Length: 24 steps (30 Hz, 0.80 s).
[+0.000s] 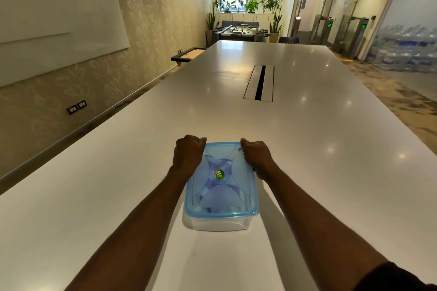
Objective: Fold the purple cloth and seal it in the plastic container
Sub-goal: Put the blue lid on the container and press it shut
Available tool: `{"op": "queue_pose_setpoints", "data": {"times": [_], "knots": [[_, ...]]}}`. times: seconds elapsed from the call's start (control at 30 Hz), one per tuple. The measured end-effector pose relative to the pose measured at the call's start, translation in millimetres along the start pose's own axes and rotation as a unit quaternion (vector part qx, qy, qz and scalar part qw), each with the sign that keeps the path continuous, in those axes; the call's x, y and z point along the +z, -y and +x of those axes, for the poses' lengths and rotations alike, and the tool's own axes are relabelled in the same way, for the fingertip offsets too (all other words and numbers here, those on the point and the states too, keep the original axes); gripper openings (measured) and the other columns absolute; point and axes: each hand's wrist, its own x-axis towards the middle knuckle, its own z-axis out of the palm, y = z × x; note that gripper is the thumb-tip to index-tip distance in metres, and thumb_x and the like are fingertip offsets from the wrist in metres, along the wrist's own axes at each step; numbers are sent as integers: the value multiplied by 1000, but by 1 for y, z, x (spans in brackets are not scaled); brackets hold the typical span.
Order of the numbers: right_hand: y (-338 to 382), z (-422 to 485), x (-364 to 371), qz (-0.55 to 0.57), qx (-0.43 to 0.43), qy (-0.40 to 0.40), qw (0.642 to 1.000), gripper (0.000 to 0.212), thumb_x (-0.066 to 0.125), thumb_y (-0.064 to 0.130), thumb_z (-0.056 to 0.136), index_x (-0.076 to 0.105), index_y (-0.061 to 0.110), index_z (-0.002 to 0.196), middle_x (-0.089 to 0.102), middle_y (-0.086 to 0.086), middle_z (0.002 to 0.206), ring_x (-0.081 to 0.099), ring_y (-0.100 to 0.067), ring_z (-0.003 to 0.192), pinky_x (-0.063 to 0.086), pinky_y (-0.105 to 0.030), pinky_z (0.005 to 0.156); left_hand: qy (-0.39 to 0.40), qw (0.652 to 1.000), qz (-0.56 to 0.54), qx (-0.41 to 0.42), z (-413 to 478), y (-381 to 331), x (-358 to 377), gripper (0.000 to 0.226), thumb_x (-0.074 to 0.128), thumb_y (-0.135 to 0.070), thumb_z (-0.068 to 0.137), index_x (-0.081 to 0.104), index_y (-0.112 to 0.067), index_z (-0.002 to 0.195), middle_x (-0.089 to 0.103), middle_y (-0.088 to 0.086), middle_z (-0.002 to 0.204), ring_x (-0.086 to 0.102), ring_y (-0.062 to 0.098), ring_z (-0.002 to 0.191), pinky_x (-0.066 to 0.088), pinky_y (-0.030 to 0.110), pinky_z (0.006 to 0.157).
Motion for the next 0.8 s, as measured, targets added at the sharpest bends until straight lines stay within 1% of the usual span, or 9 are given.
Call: {"op": "queue_pose_setpoints", "data": {"times": [0.1, 0.17, 0.33, 0.4, 0.5, 0.57, 0.7, 0.8], "knots": [[0, -1, 0, 0, 0, -1, 1000, 40, 52, 39, 92, 62, 3, 77, 63, -14, 84, 60, -28, 78, 41, -30, 65, -5, 1000, 9, 7, 0, 0, 1, 45, 51, -33, 93, 50, -6, 56, 66, 26, 74, 60, 38, 74, 33, 30, 60], [0, -1, -1, 5, 0, -3, 1000, 41, 53, 39, 93, 62, 2, 78, 64, -15, 84, 60, -28, 77, 41, -30, 65, -7, 1000, 12, 10, 0, 0, 1, 45, 51, -33, 93, 50, -6, 56, 66, 27, 75, 60, 39, 76, 34, 30, 60], [0, -2, 1, 14, 5, -6, 1000, 46, 52, 39, 92, 65, -5, 89, 65, -19, 91, 63, -32, 84, 41, -30, 66, -3, 1000, 18, 11, 0, 0, 1, 47, 50, -33, 94, 53, -3, 58, 66, 26, 75, 61, 39, 76, 34, 30, 60], [1, -3, 0, 11, 10, -7, 1000, 49, 52, 40, 92, 65, -7, 93, 65, -19, 91, 63, -32, 84, 41, -30, 66, -3, 1000, 14, 10, 0, 0, 1, 47, 50, -33, 93, 51, -4, 56, 65, 26, 74, 60, 39, 75, 33, 30, 59], [2, -5, 0, 10, 14, -8, 1000, 50, 52, 40, 92, 65, -8, 94, 65, -19, 92, 63, -33, 87, 41, -30, 67, -2, 1000, 9, -1, 0, 0, 1, 47, 51, -34, 93, 50, -5, 55, 61, 22, 66, 59, 38, 72, 32, 30, 59], [2, -6, 0, 11, 16, -11, 1000, 47, 52, 40, 92, 64, -6, 91, 64, -19, 90, 63, -33, 86, 41, -30, 67, 1, 1000, 8, -5, -1, -1, 1, 47, 51, -34, 93, 52, -4, 57, 56, 16, 61, 59, 37, 70, 32, 29, 59], [1, -7, 2, 8, 15, -20, 1000, 37, 53, 36, 91, 58, 2, 77, 60, -14, 82, 59, -29, 78, 40, -30, 65, 0, 1000, 13, 3, -1, -1, 1, 47, 51, -33, 93, 54, -2, 59, 65, 24, 72, 60, 38, 73, 34, 30, 60], [1, -8, 2, 9, 15, -20, 1000, 37, 53, 36, 91, 58, 3, 76, 60, -14, 81, 57, -27, 75, 38, -28, 62, -5, 1000, 12, 7, -1, -1, 1, 47, 51, -33, 93, 51, -5, 56, 66, 26, 73, 60, 39, 74, 35, 31, 60]]}}
